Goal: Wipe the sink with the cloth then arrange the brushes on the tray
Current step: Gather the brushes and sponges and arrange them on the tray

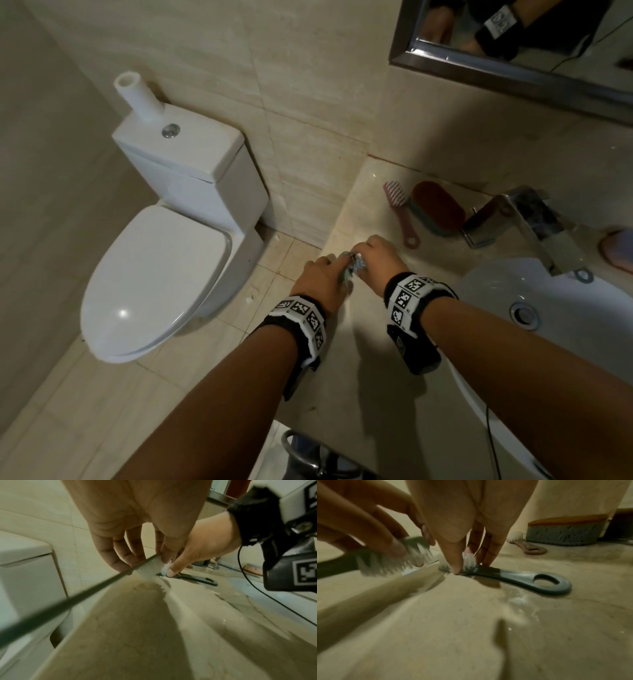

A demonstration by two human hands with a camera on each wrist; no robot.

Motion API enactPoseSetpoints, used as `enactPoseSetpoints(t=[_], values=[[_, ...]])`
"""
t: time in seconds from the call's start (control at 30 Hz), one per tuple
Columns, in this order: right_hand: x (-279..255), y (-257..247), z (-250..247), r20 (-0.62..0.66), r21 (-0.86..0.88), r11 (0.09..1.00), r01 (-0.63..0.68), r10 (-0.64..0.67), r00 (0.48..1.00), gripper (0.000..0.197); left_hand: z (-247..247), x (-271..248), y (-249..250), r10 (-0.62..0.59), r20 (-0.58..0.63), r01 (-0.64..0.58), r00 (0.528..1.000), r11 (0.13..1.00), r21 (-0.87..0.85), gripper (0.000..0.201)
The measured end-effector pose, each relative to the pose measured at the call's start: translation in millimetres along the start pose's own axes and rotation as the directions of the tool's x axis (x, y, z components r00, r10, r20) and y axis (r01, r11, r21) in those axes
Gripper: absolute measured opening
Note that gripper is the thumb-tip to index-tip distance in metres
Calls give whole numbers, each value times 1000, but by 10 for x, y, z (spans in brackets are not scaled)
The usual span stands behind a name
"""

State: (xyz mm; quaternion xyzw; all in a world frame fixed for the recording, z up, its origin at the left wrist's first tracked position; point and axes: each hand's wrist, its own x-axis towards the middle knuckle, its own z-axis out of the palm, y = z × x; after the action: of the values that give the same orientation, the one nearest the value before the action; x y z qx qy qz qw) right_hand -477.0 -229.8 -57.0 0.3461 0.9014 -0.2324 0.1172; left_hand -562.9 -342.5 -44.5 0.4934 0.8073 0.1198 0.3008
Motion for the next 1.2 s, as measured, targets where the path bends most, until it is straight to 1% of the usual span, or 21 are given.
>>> enactPoseSetpoints(t=[0.1,0.23,0.33,0.43,0.5,0.53,0.67,0.8,0.87,0.93,1.0,1.13,1.2], values=[[-23,-29,11,-30,75,996,-56,58,998,32,-109,-75,7,7,-27,-8,1000,1000,-19,43],[-46,-57,41,-10,44,994,-97,97,995,37,-286,-103,-24,-10,-23,8,1000,996,-94,41],[-79,-47,41,3,33,993,-113,113,994,35,-385,-145,-35,-23,-105,10,994,992,-124,34],[-93,-56,3,29,22,988,-150,150,988,43,-462,-218,-5,-43,-138,18,989,983,-182,28],[-118,-82,-5,66,-26,983,-182,183,981,37,-479,-259,9,-59,-144,32,988,982,-186,25],[-141,-85,5,60,-41,982,-183,185,981,33,-475,-275,13,-64,-143,37,988,982,-184,25],[-282,-76,11,-43,-18,987,-157,156,987,29,-418,-301,47,-16,-118,-4,993,985,-170,29],[-507,-91,-206,-64,78,981,-175,180,981,26,-476,-342,171,7,-114,-29,993,982,-186,32],[-635,-62,-362,-86,126,973,-191,203,976,29,-524,-342,280,16,-119,-43,993,973,-225,34],[-786,-15,-542,-111,180,961,-208,230,967,32,-557,-318,425,33,-126,-68,992,957,-281,35],[-929,57,-725,-156,216,952,-217,253,955,31,-583,-294,610,77,-118,-110,990,944,-310,39],[-1224,190,-1050,-246,240,939,-248,306,920,39,-638,-328,1028,157,-115,-186,981,931,-315,34],[-1387,273,-1166,-300,223,938,-266,326,897,39,-662,-368,1236,190,-127,-219,974,932,-289,35]])
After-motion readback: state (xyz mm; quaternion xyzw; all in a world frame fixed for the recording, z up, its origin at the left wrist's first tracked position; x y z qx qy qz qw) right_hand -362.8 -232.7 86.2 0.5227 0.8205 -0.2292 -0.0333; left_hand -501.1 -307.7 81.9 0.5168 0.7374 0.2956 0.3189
